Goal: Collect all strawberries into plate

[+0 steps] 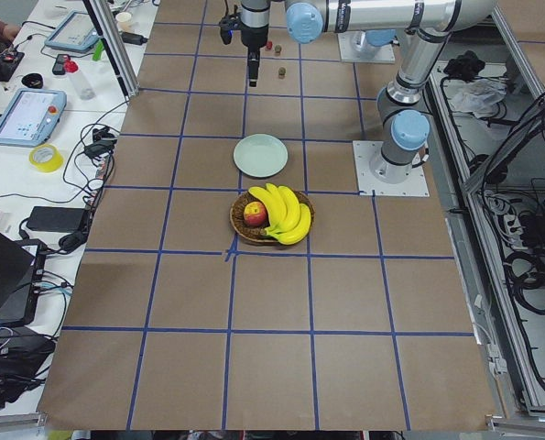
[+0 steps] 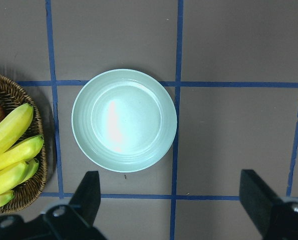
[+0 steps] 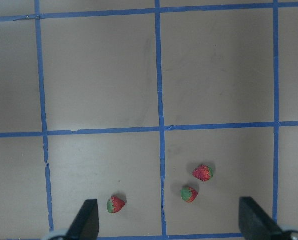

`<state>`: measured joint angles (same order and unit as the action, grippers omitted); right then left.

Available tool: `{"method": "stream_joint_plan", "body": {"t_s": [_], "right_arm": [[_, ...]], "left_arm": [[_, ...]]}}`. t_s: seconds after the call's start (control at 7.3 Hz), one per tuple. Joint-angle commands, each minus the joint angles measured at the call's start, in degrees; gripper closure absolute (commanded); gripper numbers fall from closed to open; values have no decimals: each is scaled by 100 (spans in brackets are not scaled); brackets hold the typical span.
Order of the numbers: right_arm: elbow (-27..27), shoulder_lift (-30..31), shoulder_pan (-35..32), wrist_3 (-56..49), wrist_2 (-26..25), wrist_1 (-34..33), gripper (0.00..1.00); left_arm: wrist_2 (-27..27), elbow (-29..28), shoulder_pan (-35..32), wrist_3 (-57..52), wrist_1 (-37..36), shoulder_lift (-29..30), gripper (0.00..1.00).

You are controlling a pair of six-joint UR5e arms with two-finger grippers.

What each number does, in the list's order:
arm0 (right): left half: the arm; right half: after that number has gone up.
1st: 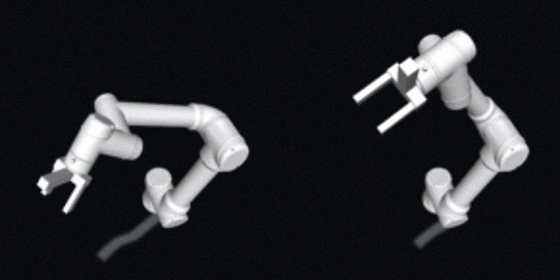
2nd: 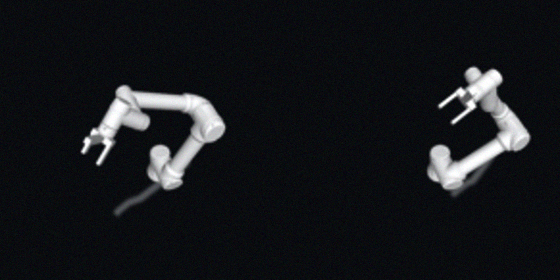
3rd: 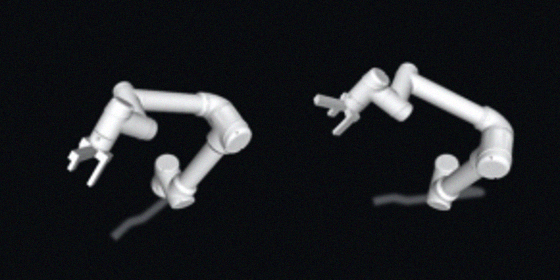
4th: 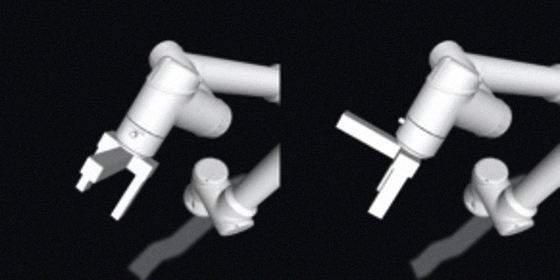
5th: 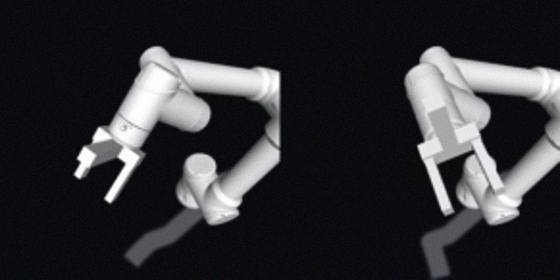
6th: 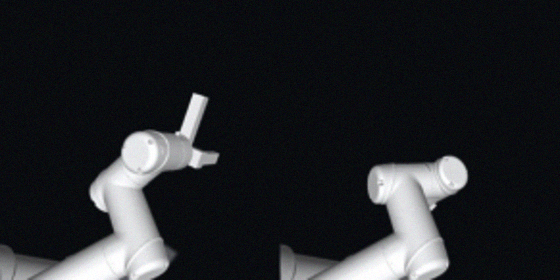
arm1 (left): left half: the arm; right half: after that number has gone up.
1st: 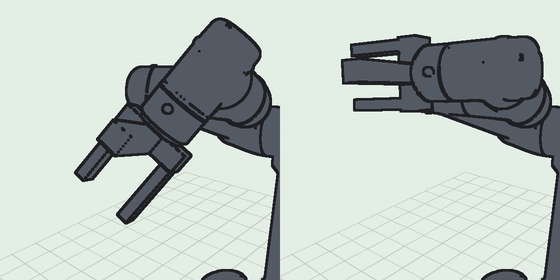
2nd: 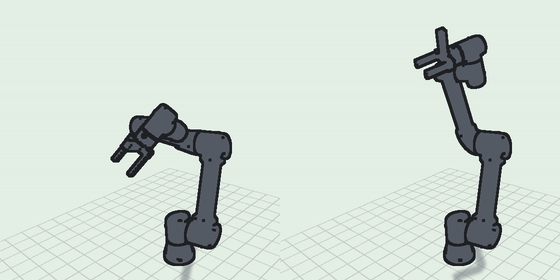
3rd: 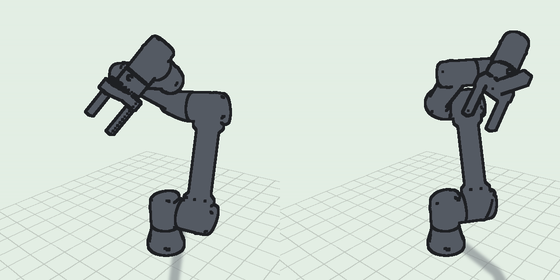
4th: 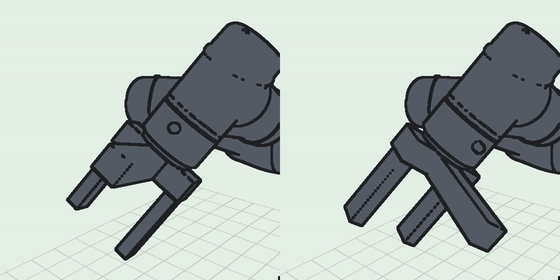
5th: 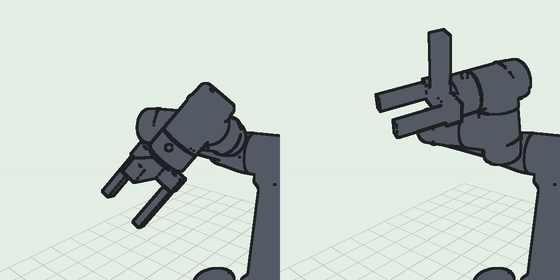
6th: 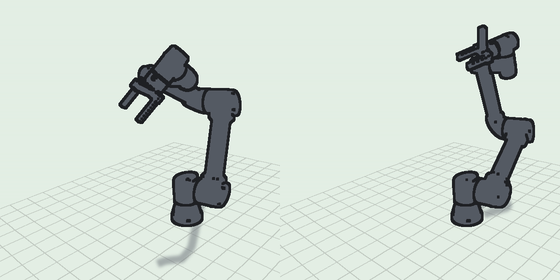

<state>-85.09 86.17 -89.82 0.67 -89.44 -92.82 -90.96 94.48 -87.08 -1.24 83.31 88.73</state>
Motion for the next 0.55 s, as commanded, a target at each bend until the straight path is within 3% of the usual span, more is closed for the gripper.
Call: {"method": "stream_joint_plan", "body": {"t_s": [0.0,0.41], "right_arm": [[-898,-57,70,-471,31,-696,0],[-3349,-83,-113,-114,118,-3131,0]], "left_arm": [[-9,88,-2,10,-25,4,0],[-9,79,-11,36,-17,-23,0]]}}
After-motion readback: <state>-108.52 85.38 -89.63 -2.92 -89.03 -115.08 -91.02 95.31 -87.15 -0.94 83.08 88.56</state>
